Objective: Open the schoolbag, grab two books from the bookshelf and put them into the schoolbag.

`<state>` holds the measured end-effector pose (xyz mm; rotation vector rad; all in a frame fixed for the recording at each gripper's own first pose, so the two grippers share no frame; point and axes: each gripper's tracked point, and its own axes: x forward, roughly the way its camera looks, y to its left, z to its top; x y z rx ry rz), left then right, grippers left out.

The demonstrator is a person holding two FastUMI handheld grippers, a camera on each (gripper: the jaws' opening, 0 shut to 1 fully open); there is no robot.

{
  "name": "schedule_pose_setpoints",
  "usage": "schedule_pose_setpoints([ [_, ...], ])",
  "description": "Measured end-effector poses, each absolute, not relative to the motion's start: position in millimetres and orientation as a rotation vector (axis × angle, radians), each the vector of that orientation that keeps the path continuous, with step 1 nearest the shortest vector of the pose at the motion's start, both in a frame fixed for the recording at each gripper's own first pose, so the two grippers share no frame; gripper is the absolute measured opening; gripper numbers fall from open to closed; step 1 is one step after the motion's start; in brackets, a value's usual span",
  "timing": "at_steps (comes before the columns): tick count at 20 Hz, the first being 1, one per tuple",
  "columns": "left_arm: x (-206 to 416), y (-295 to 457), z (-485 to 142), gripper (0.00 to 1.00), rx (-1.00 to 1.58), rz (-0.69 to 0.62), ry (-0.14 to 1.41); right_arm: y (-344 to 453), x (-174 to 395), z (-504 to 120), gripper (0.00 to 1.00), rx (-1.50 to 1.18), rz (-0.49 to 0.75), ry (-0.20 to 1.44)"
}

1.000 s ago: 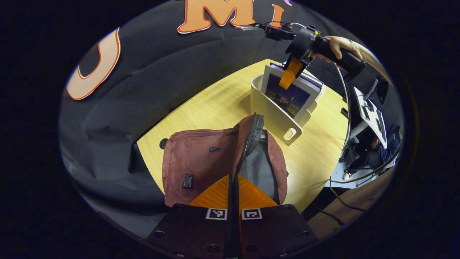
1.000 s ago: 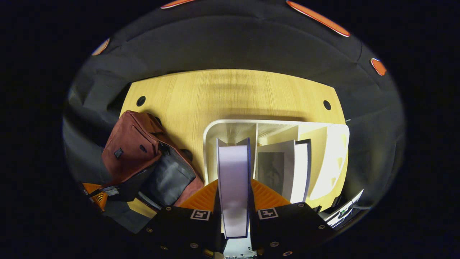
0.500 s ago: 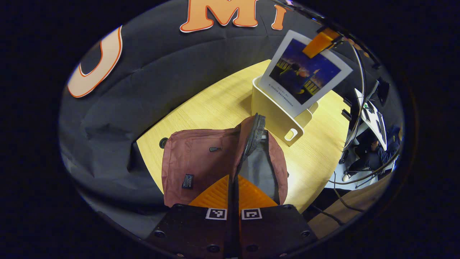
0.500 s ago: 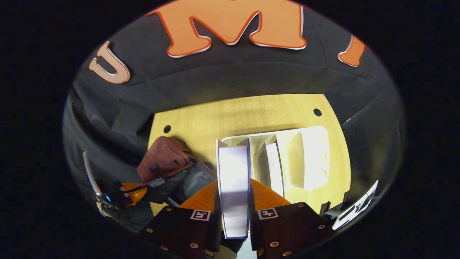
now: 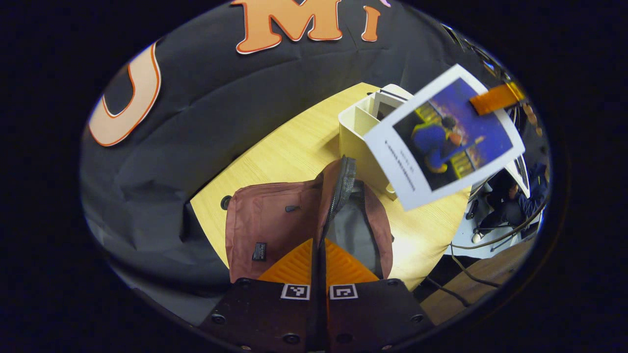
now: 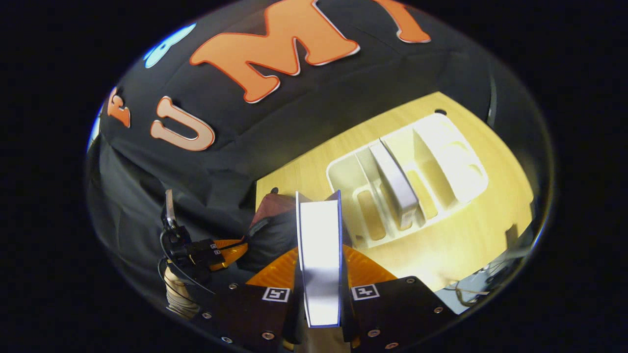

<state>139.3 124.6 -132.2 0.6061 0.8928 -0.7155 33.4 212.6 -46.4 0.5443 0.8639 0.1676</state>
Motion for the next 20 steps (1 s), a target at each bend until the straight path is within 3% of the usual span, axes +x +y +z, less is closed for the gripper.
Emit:
schedule_pose_setpoints([
  [6,136,123,-115,0.01,0.625,-0.701,0.884,249,15,-114,0.31,0.824,0.235,0.842],
  [14,134,115,-100,0.01,0.665,-0.675,0.884,301,47,-169,0.31,0.91,0.265,0.811],
  [20,133,109,-97,0.01,0.686,-0.679,0.892,355,72,-205,0.31,0.897,0.265,0.882],
])
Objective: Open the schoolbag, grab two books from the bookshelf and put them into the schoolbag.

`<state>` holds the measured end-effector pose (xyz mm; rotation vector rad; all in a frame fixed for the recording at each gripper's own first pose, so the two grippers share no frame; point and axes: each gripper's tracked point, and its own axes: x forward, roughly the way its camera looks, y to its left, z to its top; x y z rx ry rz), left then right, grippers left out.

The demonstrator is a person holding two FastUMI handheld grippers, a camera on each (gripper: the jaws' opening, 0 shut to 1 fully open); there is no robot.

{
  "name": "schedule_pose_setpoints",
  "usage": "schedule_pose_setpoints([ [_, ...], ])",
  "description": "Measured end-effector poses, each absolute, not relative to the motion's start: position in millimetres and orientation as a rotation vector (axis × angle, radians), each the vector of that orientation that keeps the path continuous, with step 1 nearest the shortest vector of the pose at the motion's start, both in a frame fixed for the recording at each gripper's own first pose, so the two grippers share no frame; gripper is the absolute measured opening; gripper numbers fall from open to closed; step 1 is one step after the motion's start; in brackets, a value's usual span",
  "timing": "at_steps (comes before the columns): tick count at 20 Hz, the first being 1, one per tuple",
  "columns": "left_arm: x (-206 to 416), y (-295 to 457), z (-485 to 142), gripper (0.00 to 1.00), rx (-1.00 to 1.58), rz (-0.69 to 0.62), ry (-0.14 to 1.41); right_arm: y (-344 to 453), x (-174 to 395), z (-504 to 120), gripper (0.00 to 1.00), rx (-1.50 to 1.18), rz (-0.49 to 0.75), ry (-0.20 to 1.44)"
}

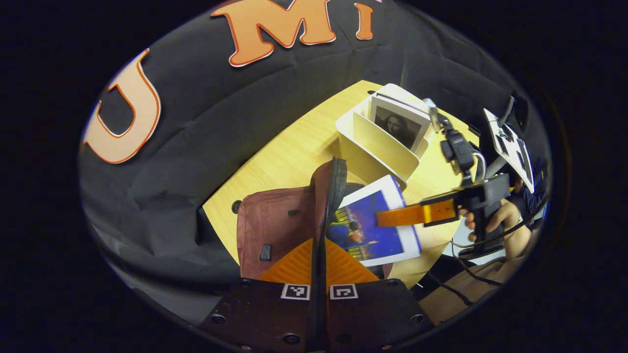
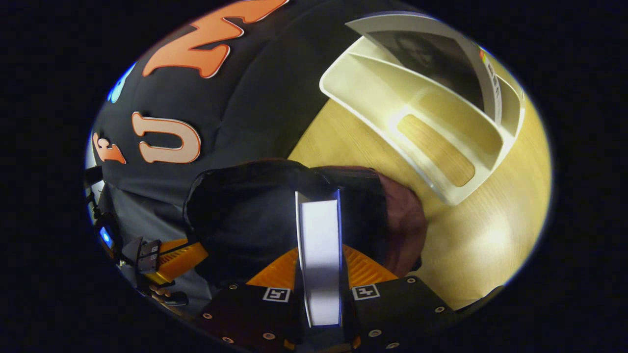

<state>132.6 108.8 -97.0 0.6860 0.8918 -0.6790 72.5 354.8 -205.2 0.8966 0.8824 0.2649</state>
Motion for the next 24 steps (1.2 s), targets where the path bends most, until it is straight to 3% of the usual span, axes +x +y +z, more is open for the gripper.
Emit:
schedule_pose_setpoints([
  [11,139,105,-102,0.01,0.711,-0.695,0.893,389,108,-217,0.36,0.792,0.231,0.875],
  [12,140,107,-105,0.01,0.704,-0.691,0.901,384,107,-220,0.43,0.772,0.225,0.882],
  [13,141,108,-105,0.01,0.701,-0.689,0.904,378,107,-224,0.67,0.757,0.221,0.888],
  [14,141,108,-106,0.0,0.697,-0.69,0.905,374,106,-222,0.53,0.745,0.21,0.895],
  [15,142,107,-106,0.01,0.691,-0.692,0.907,369,106,-224,0.63,0.73,0.202,0.906],
  [16,142,107,-105,0.01,0.684,-0.692,0.908,364,101,-227,0.77,0.714,0.195,0.921],
  [17,143,107,-108,0.01,0.677,-0.692,0.911,360,98,-228,0.96,0.703,0.197,0.931],
  [24,138,107,-116,0.01,0.632,-0.701,0.918,315,67,-204,0.97,0.635,0.244,0.911],
])
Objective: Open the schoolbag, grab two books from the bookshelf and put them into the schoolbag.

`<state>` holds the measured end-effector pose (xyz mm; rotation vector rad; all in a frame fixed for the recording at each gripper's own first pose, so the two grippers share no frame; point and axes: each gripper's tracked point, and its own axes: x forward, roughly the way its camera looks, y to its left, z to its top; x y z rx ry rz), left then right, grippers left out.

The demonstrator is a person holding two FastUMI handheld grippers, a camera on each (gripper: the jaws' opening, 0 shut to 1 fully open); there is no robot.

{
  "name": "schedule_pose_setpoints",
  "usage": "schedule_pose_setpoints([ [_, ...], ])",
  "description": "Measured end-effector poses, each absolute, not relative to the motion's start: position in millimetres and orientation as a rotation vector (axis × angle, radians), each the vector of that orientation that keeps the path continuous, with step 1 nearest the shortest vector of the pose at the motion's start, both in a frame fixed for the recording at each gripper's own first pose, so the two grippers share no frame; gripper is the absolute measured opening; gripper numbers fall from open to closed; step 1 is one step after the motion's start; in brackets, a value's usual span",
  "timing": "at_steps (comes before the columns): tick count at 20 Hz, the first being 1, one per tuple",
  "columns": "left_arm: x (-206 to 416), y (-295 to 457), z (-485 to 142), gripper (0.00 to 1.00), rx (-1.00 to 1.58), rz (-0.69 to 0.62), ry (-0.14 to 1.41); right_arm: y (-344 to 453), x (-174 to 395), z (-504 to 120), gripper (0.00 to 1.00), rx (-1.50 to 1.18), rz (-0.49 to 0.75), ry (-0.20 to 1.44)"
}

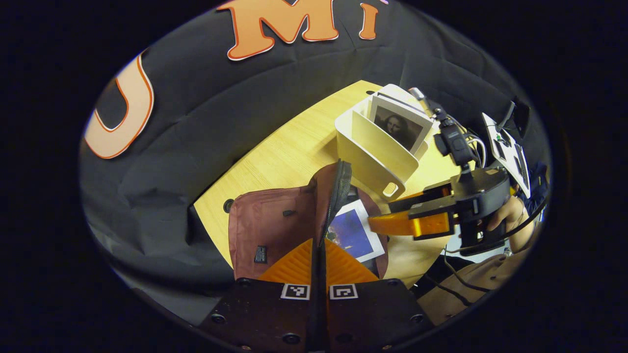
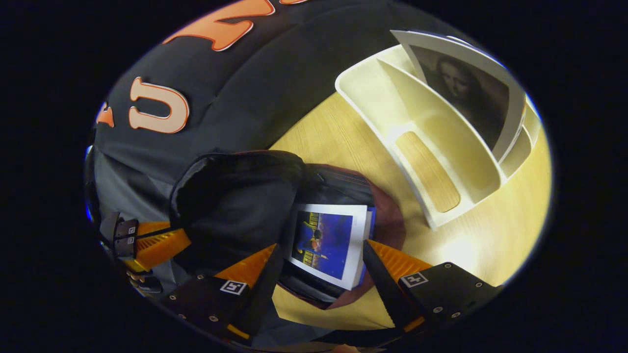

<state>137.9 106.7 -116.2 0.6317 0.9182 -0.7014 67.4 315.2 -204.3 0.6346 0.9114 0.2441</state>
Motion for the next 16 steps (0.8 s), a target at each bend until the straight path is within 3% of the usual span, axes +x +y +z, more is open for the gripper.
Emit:
schedule_pose_setpoints([
  [9,131,102,-123,0.01,0.612,-0.712,0.918,194,12,-189,0.97,0.378,0.133,0.856],
  [16,125,99,-132,0.01,0.611,-0.722,0.919,124,11,-148,0.98,0.15,0.062,0.854],
])
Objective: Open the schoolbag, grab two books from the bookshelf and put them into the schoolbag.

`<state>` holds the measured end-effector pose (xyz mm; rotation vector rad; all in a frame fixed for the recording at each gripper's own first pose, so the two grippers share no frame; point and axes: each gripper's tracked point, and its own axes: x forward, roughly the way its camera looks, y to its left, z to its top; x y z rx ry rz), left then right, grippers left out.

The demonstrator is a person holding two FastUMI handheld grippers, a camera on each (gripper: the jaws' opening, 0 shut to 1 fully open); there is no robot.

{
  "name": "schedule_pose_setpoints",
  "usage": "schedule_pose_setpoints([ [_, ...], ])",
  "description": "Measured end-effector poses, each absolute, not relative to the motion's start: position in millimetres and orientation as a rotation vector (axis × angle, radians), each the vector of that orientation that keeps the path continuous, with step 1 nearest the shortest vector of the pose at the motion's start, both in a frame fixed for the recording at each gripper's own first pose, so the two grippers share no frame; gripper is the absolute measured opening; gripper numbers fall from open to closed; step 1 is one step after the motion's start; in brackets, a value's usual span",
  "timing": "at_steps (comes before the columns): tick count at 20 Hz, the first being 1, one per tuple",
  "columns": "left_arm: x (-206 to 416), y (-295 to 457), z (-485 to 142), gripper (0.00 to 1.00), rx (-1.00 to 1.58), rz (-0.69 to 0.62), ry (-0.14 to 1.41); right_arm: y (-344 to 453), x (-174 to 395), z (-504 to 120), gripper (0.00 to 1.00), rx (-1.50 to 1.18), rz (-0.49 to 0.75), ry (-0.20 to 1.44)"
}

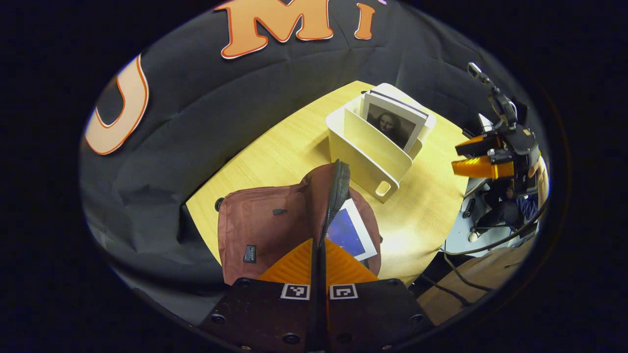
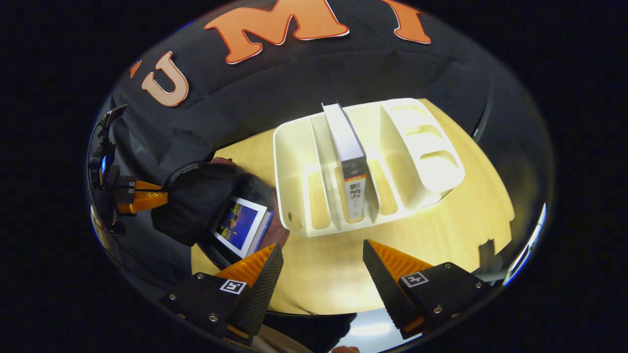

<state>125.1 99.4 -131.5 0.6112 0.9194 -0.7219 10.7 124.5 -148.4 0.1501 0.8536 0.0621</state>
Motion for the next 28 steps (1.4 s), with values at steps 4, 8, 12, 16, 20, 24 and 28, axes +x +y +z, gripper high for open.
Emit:
schedule_pose_setpoints([
  [4,124,100,-133,0.01,0.611,-0.718,0.92,112,32,-114,0.98,0.04,0.065,0.864],
  [8,126,106,-131,0.01,0.617,-0.701,0.912,100,74,-82,0.98,-0.063,0.041,0.867],
  [12,126,109,-126,0.01,0.618,-0.686,0.905,102,122,-65,0.98,-0.11,0.061,0.893],
  [16,127,111,-128,0.01,0.61,-0.683,0.909,108,166,-76,0.98,-0.119,0.069,0.976],
  [20,129,114,-129,0.01,0.605,-0.676,0.916,107,189,-112,0.99,-0.143,0.053,1.097],
  [24,134,116,-128,0.01,0.608,-0.668,0.916,107,191,-137,1.0,-0.17,0.037,1.201],
  [28,136,118,-128,0.01,0.61,-0.664,0.916,101,193,-149,0.85,-0.206,0.015,1.227],
])
